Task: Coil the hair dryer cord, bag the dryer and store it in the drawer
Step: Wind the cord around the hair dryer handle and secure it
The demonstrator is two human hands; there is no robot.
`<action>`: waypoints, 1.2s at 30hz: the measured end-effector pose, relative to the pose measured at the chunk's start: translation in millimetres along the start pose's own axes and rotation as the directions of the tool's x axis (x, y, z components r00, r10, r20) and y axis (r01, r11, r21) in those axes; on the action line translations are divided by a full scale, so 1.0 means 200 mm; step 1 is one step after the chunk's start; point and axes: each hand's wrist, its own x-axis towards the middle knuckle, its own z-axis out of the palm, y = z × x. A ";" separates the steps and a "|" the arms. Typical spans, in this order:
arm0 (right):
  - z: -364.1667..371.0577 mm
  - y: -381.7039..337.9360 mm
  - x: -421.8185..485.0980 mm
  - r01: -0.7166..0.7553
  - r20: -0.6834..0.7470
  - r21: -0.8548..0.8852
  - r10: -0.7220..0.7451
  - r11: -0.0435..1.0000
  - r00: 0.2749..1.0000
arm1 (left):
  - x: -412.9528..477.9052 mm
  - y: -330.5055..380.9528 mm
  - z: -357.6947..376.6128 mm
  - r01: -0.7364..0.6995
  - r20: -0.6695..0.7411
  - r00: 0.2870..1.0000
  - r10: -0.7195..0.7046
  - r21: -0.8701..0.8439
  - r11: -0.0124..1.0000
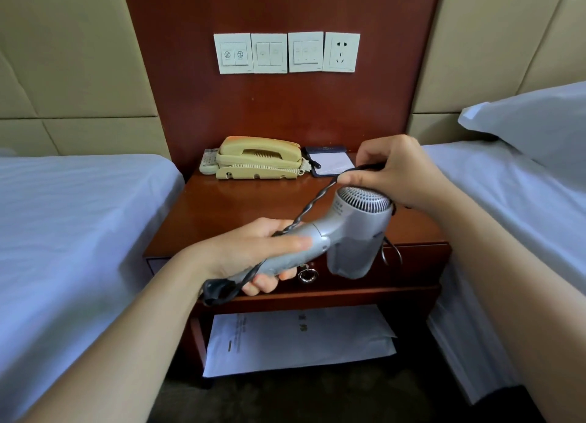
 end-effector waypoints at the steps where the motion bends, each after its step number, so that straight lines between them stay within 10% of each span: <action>1: -0.01 0.01 0.00 -0.019 0.040 0.077 0.016 0.997 0.999 | 0.00 0.00 0.01 0.002 0.000 1.000 -0.002 0.022 1.000; 12: 0.09 0.13 -0.04 -0.257 0.264 0.420 0.154 0.871 0.952 | -0.03 -0.01 -0.03 -0.176 0.167 0.962 0.218 -0.234 0.956; 29: 0.18 -0.02 -0.07 -0.373 0.640 0.421 0.021 0.827 0.768 | 0.06 -0.05 -0.17 -0.456 -0.516 0.805 0.291 -0.225 0.861; 36: 0.20 -0.06 -0.09 -0.525 0.732 0.540 -0.059 0.658 0.679 | 0.09 -0.04 -0.19 -0.472 -0.790 0.589 0.168 -0.168 0.865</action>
